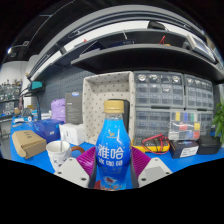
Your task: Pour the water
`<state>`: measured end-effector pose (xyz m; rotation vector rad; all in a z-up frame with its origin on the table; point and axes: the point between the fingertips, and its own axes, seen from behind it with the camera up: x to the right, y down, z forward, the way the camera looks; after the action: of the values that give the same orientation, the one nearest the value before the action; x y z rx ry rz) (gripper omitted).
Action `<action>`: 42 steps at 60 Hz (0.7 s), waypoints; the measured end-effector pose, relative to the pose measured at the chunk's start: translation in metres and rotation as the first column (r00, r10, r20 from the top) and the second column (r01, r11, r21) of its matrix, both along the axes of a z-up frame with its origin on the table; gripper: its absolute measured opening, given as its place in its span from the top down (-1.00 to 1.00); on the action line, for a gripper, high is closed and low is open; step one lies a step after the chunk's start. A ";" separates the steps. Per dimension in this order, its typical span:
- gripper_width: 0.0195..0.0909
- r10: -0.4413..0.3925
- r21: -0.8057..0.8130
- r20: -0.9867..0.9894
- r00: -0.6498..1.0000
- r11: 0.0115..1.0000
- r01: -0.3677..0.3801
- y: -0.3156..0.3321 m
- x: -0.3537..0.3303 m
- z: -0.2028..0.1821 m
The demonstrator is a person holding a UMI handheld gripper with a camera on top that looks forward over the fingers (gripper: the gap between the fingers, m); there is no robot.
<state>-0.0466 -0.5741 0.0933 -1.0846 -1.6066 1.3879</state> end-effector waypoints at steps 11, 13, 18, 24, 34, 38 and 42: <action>-0.91 -0.028 -0.006 0.069 0.997 1.000 0.028 0.009 0.018 -0.010; -0.89 -0.042 -0.006 0.076 0.996 0.999 0.042 0.015 0.023 -0.012; -0.88 -0.079 -0.004 0.097 0.992 0.997 0.080 0.029 0.041 -0.012; -0.86 -0.110 -0.014 0.117 0.987 0.994 0.112 0.046 0.066 -0.010; -0.86 -0.172 -0.018 0.121 0.978 0.984 0.175 0.084 0.097 0.004; -0.87 -0.195 -0.023 0.129 0.972 0.980 0.199 0.099 0.106 0.009; -0.86 -0.222 -0.019 0.125 0.967 0.974 0.226 0.117 0.113 0.015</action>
<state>0.0668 -0.4574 0.1081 -1.3494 -1.4966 1.2226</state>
